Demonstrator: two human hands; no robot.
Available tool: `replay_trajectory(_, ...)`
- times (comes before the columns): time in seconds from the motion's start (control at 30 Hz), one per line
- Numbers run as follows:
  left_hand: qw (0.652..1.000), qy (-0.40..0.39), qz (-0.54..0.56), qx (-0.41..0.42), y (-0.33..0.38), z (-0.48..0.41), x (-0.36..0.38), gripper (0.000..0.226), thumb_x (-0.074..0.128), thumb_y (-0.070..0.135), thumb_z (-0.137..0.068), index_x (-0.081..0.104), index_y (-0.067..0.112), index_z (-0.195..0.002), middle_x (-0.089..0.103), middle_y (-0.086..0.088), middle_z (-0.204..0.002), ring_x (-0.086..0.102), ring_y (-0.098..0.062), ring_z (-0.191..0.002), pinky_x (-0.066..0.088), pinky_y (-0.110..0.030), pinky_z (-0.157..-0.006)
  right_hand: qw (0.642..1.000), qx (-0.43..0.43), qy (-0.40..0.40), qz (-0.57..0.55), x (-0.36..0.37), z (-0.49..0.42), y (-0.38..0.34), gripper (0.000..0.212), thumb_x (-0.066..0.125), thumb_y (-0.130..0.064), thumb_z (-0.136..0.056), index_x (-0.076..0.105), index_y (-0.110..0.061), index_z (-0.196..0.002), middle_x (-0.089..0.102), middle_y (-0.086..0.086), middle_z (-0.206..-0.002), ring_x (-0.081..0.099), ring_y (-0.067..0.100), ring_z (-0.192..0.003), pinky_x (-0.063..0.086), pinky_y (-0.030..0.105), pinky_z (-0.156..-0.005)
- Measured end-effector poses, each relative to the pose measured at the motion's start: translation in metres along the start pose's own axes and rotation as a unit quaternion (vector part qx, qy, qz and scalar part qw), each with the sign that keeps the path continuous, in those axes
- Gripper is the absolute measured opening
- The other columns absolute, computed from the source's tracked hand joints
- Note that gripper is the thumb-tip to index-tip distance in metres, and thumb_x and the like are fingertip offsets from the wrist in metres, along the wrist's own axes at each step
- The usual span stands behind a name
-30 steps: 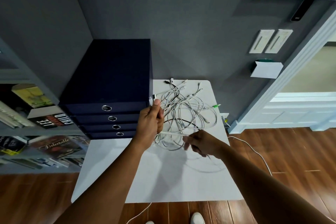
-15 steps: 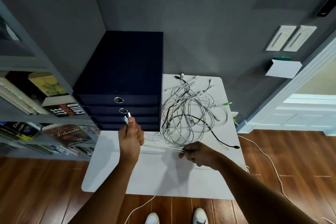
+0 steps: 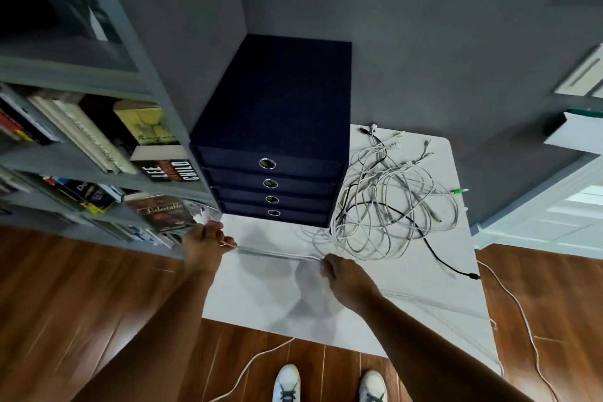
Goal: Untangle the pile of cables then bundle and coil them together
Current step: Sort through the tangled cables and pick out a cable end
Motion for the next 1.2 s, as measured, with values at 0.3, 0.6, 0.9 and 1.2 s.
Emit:
replay_trajectory(0.3, 0.984, 0.110, -0.140, -0.012, -0.028, -0.023, -0.052, 0.024, 0.053, 0.017, -0.100, 0.069, 0.001, -0.092, 0.071, -0.024, -0.096, 0.067, -0.043, -0.096, 0.051, -0.043, -0.085, 0.991, -0.055, 0.030, 0.118, 0.006, -0.005, -0.009, 0.035, 0.037, -0.044, -0.103, 0.063, -0.022, -0.109, 0.071, 0.005, -0.104, 0.065, 0.030, -0.094, 0.042, 0.032, -0.069)
replay_trajectory(0.6, 0.949, 0.166, -0.229, -0.139, -0.077, -0.044, -0.102, 0.038, 0.070, 0.049, -0.082, 0.070, 0.012, -0.089, 0.073, -0.015, -0.097, 0.070, -0.037, -0.086, 0.058, -0.053, -0.083, 0.982, -0.045, 0.058, 0.174, 0.009, -0.007, -0.022, 0.044, 0.033, -0.055, -0.102, 0.064, -0.030, -0.121, 0.073, 0.003, -0.105, 0.067, 0.027, -0.096, 0.050, 0.034, -0.076)
replay_trajectory(0.9, 0.900, 0.113, -0.395, 0.147, -0.023, 0.005, -0.061, 0.028, 0.060, 0.034, -0.096, 0.063, 0.006, -0.103, 0.063, -0.013, -0.102, 0.062, -0.028, -0.085, 0.049, -0.037, -0.071, 0.984, -0.058, 0.069, 0.153, 0.011, -0.004, -0.022, 0.041, 0.034, -0.054, -0.101, 0.060, -0.037, -0.128, 0.073, 0.001, -0.105, 0.068, 0.025, -0.096, 0.051, 0.032, -0.077)
replay_trajectory(1.2, 0.714, -0.341, -0.492, 0.364, -0.053, 0.084, 0.112, 0.029, 0.043, 0.025, -0.105, 0.066, 0.018, -0.120, 0.065, 0.001, -0.118, 0.056, -0.016, -0.110, 0.047, -0.033, -0.098, 0.991, -0.050, 0.030, 0.118, 0.016, -0.006, -0.016, 0.039, 0.033, -0.046, -0.104, 0.061, -0.027, -0.123, 0.071, 0.005, -0.114, 0.065, 0.029, -0.102, 0.047, 0.034, -0.078)
Point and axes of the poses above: each hand's wrist, its own z-axis away from the middle knuckle, its own x-axis out of the palm, y = z × x, the point moved 6 cm from there along -z, towards the middle knuckle
